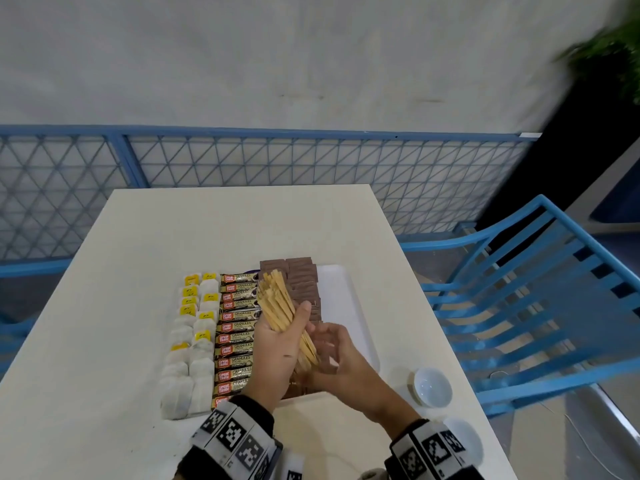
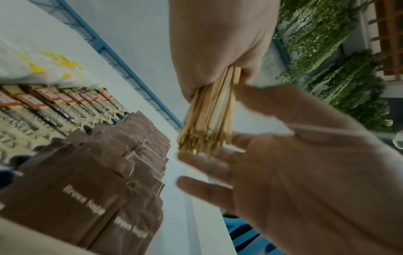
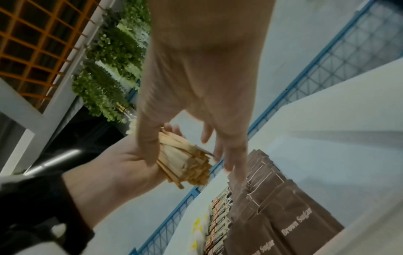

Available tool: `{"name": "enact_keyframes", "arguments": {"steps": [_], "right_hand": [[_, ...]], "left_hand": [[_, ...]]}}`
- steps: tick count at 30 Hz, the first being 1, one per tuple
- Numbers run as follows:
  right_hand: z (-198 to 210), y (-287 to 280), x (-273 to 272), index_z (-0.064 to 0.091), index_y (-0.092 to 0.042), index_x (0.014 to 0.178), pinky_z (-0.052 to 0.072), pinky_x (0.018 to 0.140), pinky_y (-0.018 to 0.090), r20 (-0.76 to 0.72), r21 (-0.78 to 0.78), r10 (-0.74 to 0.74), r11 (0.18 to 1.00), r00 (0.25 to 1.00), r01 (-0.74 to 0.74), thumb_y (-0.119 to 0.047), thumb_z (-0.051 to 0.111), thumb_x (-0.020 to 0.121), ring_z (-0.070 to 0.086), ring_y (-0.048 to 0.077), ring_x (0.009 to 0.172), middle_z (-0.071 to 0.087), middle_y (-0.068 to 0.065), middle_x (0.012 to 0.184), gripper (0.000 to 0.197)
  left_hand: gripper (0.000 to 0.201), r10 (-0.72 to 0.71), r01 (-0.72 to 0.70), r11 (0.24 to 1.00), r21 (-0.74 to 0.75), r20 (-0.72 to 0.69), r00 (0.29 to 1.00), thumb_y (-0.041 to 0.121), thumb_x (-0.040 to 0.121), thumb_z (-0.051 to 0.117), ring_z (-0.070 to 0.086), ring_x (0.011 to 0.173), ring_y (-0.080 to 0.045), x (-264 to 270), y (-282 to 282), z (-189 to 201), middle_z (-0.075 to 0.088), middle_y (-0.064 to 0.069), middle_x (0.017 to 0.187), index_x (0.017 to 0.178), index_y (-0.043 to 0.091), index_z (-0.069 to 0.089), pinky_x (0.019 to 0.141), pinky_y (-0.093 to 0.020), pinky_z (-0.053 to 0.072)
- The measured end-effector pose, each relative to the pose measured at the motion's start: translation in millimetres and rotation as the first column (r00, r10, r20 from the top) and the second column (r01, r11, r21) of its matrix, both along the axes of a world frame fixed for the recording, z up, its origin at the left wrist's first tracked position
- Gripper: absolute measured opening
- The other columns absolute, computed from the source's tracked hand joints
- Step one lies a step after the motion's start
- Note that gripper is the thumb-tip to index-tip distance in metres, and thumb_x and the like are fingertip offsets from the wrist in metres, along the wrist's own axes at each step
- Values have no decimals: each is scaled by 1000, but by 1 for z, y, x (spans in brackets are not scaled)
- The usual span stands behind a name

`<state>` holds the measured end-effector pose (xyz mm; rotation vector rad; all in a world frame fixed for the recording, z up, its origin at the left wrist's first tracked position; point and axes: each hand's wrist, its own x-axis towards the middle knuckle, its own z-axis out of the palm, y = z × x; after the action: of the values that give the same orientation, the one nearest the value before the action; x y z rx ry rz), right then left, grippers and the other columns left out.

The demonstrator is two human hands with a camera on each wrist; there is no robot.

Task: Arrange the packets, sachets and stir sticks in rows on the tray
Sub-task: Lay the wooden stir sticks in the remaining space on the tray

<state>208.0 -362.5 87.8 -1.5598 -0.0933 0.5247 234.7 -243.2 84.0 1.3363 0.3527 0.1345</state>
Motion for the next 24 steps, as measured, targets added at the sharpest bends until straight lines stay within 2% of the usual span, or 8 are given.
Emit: {"name": "enact_keyframes", "arguments": {"steps": [4,7,9,14,17,20,22,24], "right_hand": [[-4,5,4,44,-30,119,54,86,33,-18,41,140,989,990,-139,7,69,75,64,16,104,62,3,117,63],[-8,12,6,57,-21,101,54,73,21,73,-173,111,980,991,-97,1,75,71,66,5,85,67,-4,95,41],[-14,14,7,60,-11,106,55,72,22,135,-274,103,960,985,-63,-6,77,68,65,10,84,67,-2,93,42],[-21,16,6,65,-5,91,55,62,24,124,-218,44,976,991,-16,0,69,74,64,13,62,66,7,74,18],[-18,12,4,64,-8,107,53,77,22,147,-260,105,964,984,-64,-8,73,73,65,9,86,68,5,98,35],[5,-3,6,39,-21,133,47,83,9,5,-255,299,923,954,-288,1,67,80,60,-6,93,58,-10,113,64],[28,-20,12,30,-32,132,40,89,3,-9,-212,328,923,944,-323,5,61,80,52,-11,106,51,-5,130,71],[50,-33,16,29,-38,136,27,109,14,73,-162,227,964,971,-213,-10,61,74,36,-15,124,39,-13,143,75]], "left_hand": [[9,-85,77,993,94,78,993,12,80,72,62,53,-9,-3,-3,6,65,4,56,78,12,62,55,-18,51],[12,-136,116,972,205,86,987,14,77,75,66,68,-16,-6,-9,3,69,-1,70,77,17,64,66,-25,55],[14,-123,101,966,237,81,989,15,76,76,67,76,-14,-8,-11,1,69,0,77,79,21,64,72,-26,55],[13,-85,69,970,233,61,994,18,75,77,68,69,-17,-9,-14,4,69,-2,72,80,17,65,64,-26,56],[17,-116,86,955,285,91,989,16,75,76,66,70,-4,-13,-14,3,68,11,68,76,25,62,65,-15,53],[23,-147,114,955,274,103,984,12,77,74,62,66,7,-17,-12,4,67,24,68,76,30,60,59,-7,47],[21,-178,145,948,282,96,979,10,78,73,62,59,3,-19,-8,-2,68,17,66,79,27,62,56,-12,50],[18,-204,165,937,306,100,974,12,77,75,63,57,-4,-22,-5,-9,68,4,64,82,26,64,56,-22,54]]}}
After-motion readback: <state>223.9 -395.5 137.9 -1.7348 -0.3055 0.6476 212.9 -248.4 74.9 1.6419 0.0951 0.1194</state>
